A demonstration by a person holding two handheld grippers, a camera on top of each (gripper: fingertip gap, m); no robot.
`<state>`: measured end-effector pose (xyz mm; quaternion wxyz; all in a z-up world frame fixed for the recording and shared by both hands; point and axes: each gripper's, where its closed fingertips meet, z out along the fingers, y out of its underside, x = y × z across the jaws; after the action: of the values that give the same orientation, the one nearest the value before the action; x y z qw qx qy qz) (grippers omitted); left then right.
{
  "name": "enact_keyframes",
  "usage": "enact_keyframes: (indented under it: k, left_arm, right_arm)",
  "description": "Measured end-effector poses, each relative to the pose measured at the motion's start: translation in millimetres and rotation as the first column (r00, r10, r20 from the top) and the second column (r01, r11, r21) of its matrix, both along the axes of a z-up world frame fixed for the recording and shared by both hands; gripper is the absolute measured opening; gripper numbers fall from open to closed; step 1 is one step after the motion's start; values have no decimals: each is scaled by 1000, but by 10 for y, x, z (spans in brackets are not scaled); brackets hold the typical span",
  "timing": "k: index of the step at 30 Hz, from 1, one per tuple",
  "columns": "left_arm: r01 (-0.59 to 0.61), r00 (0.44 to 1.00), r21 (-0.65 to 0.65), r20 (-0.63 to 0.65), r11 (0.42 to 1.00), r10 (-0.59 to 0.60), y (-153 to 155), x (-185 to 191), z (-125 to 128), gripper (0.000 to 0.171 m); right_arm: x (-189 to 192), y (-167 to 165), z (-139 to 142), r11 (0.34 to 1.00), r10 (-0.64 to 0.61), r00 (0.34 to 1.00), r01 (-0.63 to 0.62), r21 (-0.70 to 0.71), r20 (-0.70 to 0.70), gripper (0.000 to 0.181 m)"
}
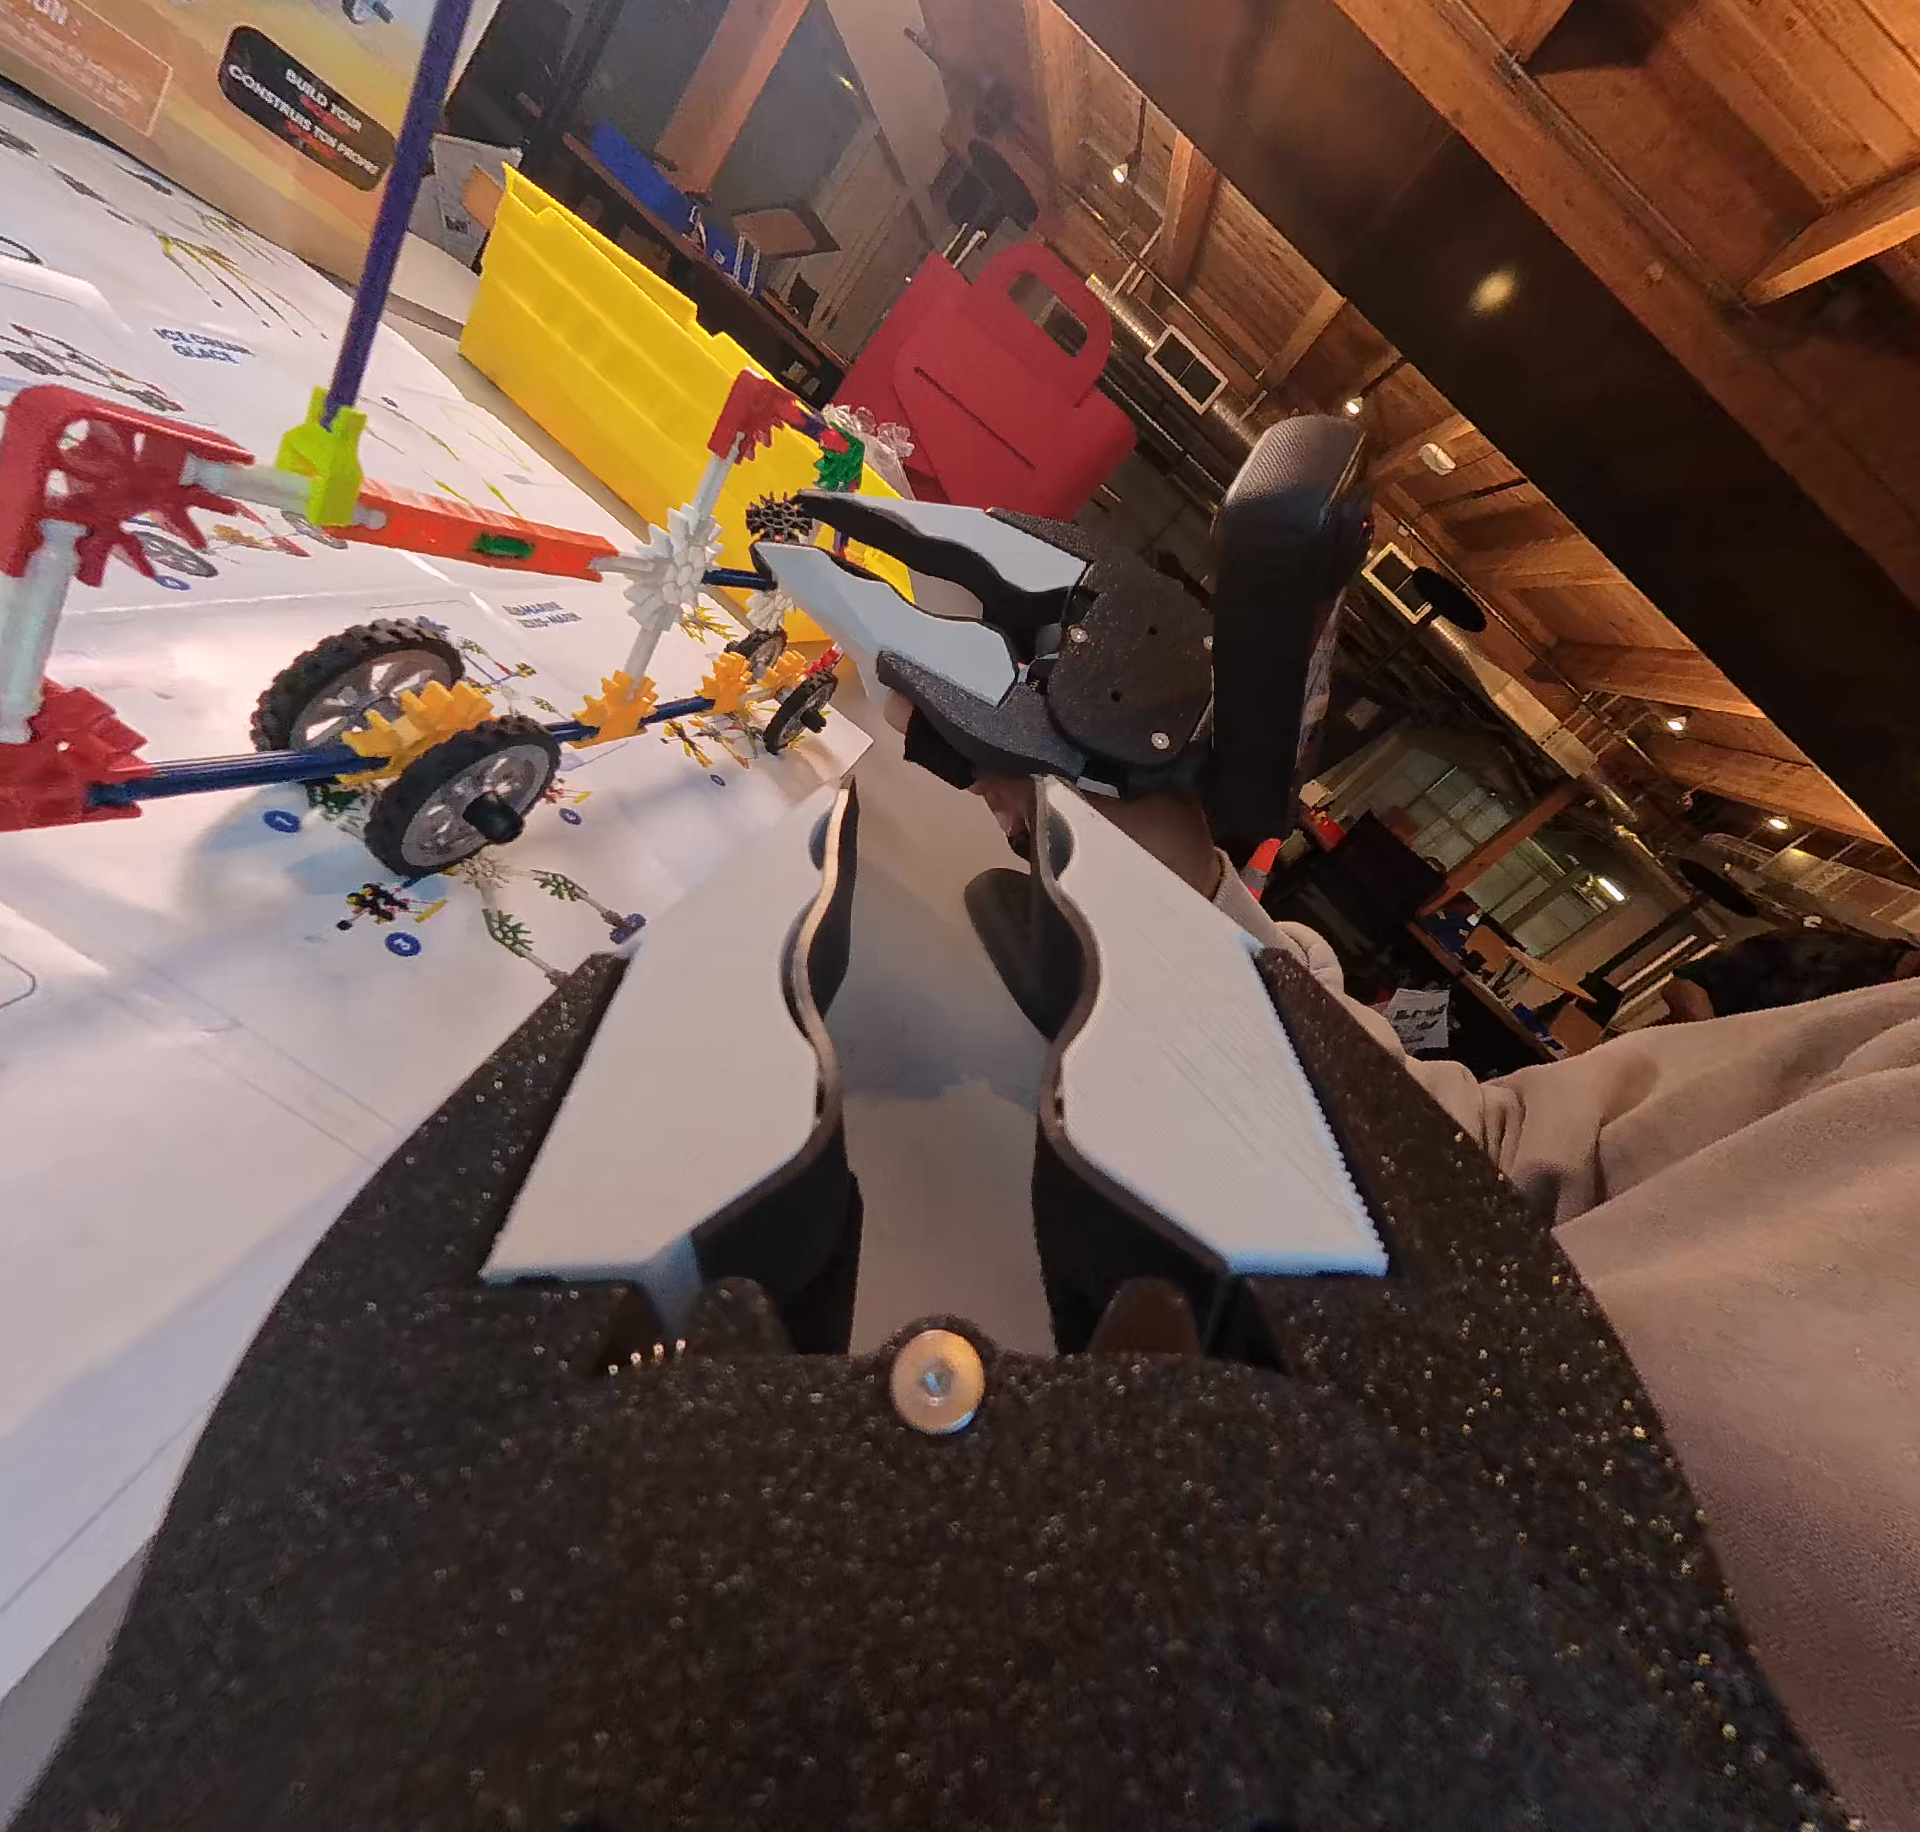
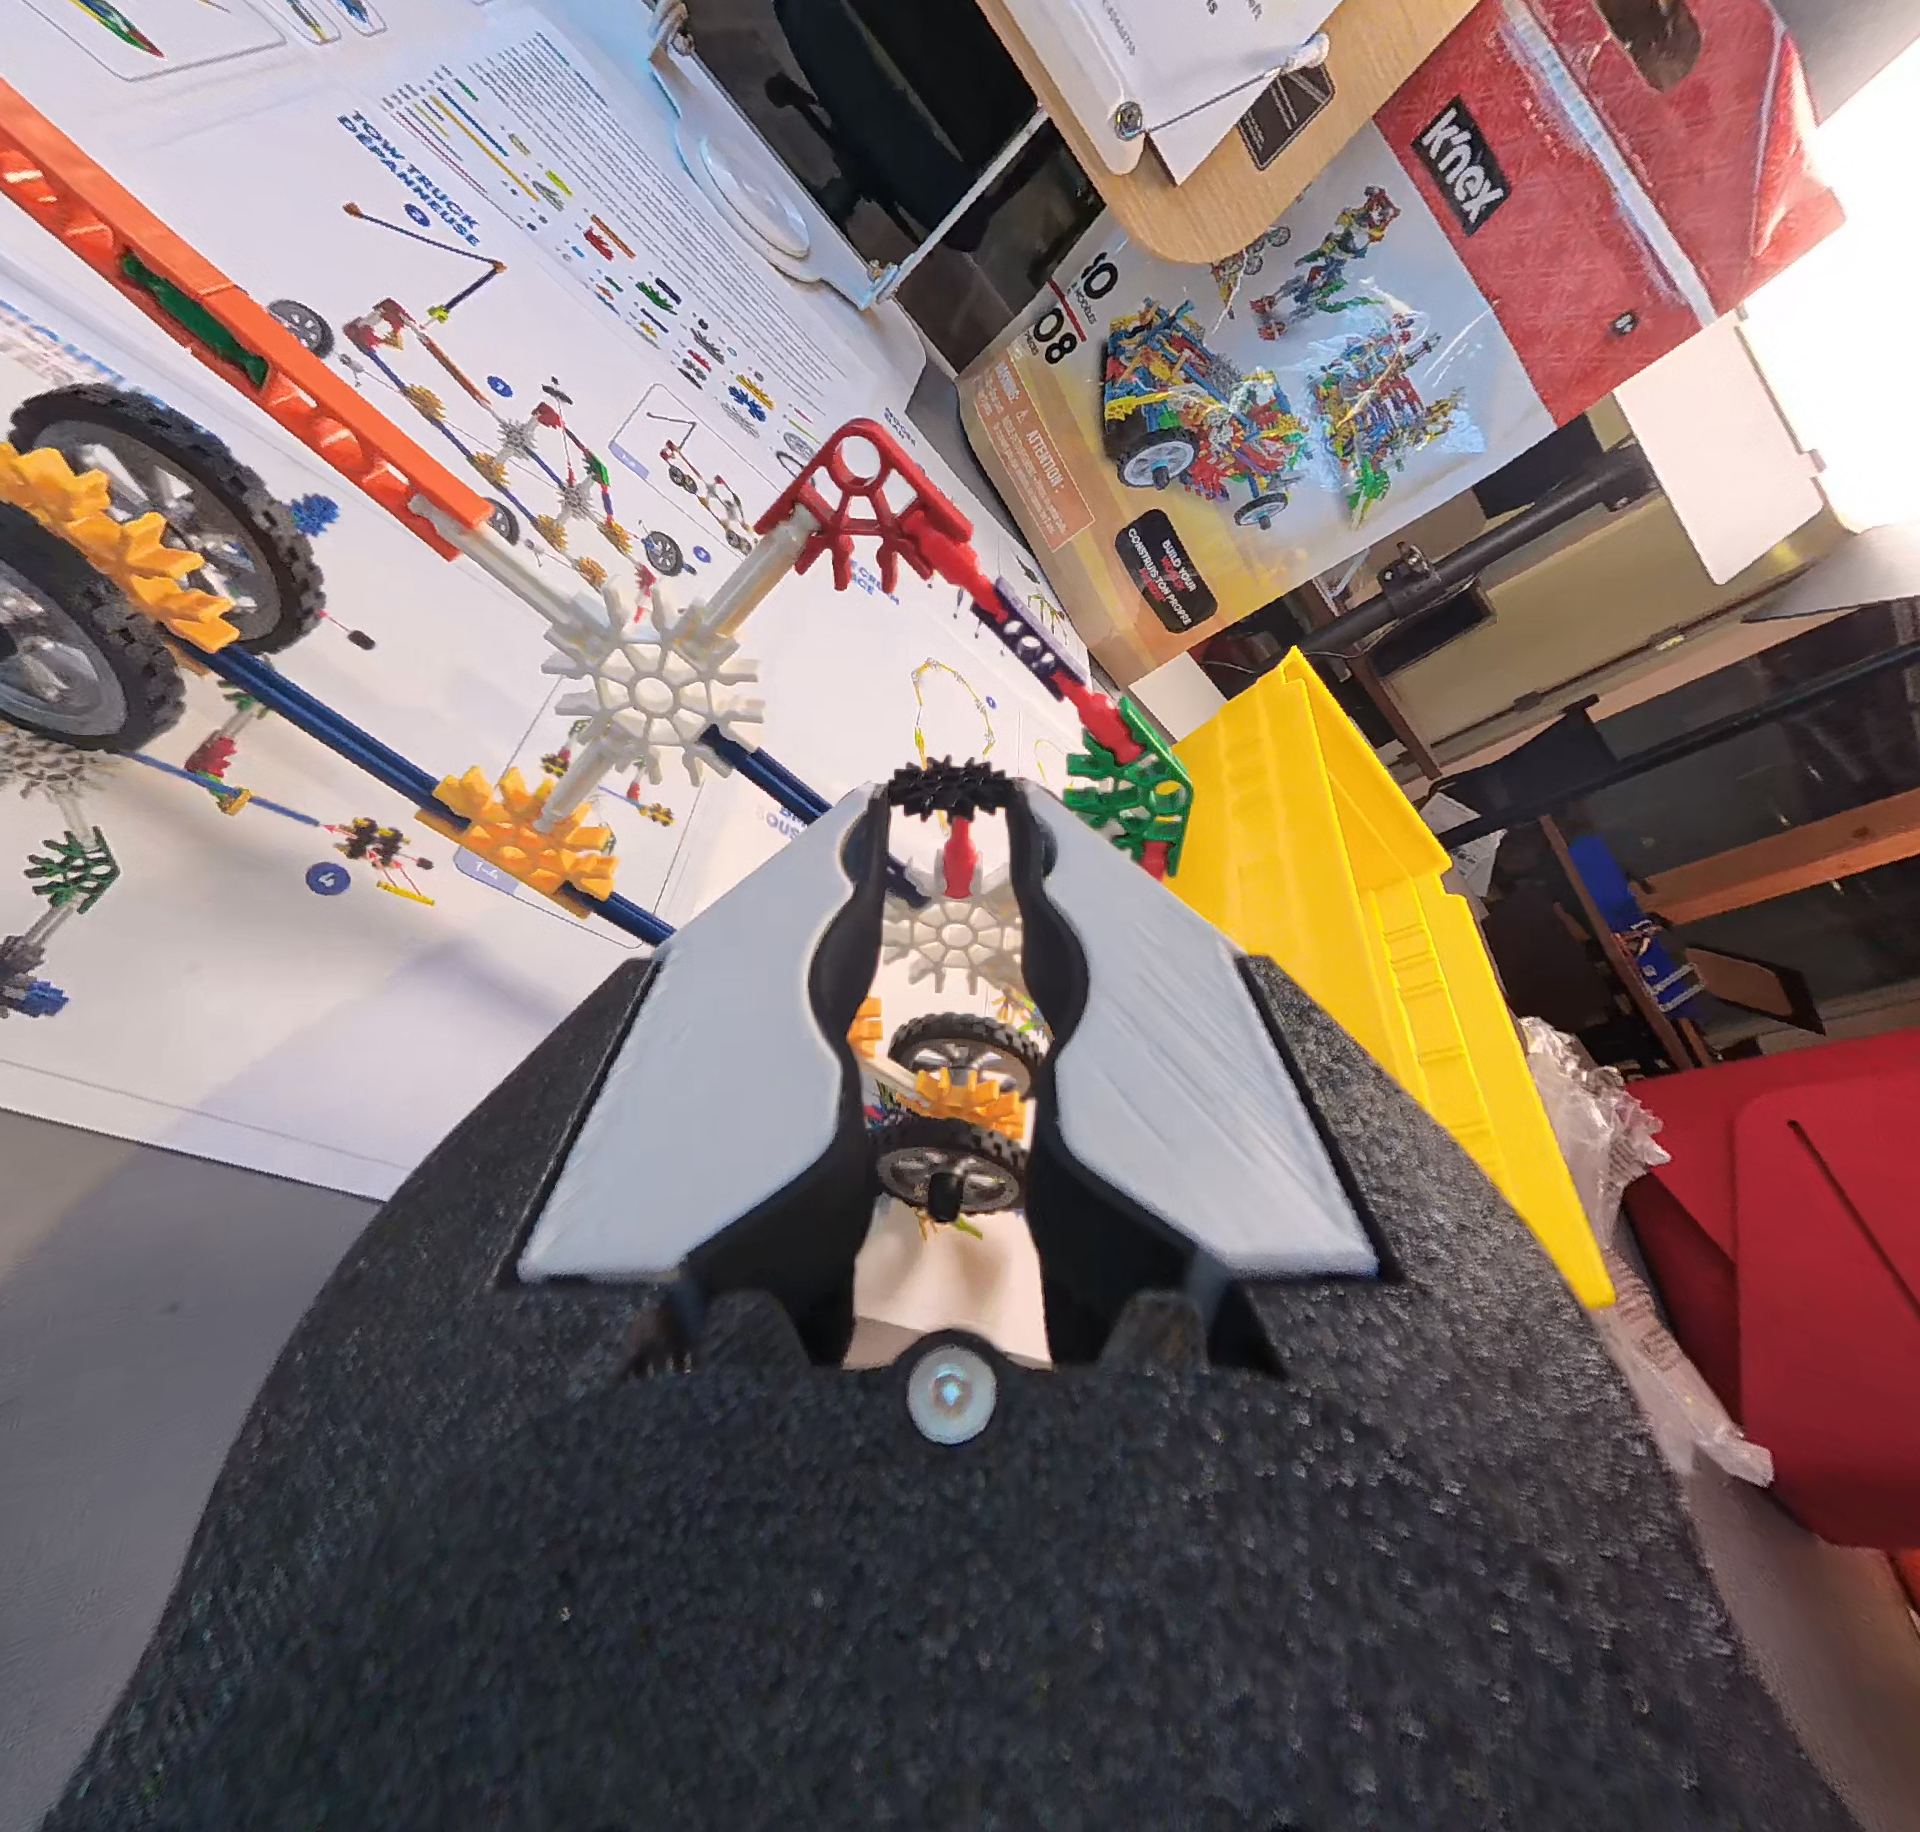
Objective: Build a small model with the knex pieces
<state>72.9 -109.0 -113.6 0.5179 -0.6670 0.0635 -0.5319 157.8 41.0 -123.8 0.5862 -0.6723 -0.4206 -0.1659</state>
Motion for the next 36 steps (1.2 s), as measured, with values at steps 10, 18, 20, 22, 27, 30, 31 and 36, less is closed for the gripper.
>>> enact_keyframes:
  k: [10,18,20,22,27,30,31,36]
  left_arm:
    - [-242,774,106,-579,965,257,72,-733,-55,35]
    - [-55,697,-54,-717,997,0,284,-888,-517,59]
    - [-37,659,2,-752,999,26,470,-893,-595,61]
    - [-2,629,40,-777,999,32,630,-839,-647,63]
    - [71,670,86,-742,994,16,834,-701,-601,30]
    - [65,682,105,-730,992,33,852,-709,-559,9]
    - [71,682,113,-730,991,35,839,-704,-548,9]
    - [96,643,163,-764,982,64,724,-680,-530,6]
  right_arm:
    - [71,2,33,1000,23,994,-23,-4,-106,20]
    - [60,-67,40,996,82,975,-89,-26,-205,21]
    - [62,-69,40,995,83,974,-91,-29,-211,20]
    - [67,-68,43,996,82,973,-90,-29,-215,20]
    - [113,-36,51,998,60,975,-66,-24,-212,21]
    - [143,-17,45,999,41,978,-46,-19,-205,21]
    - [145,-13,42,999,36,979,-40,-17,-199,21]
    - [150,-11,-12,1000,9,987,-12,-18,-160,20]
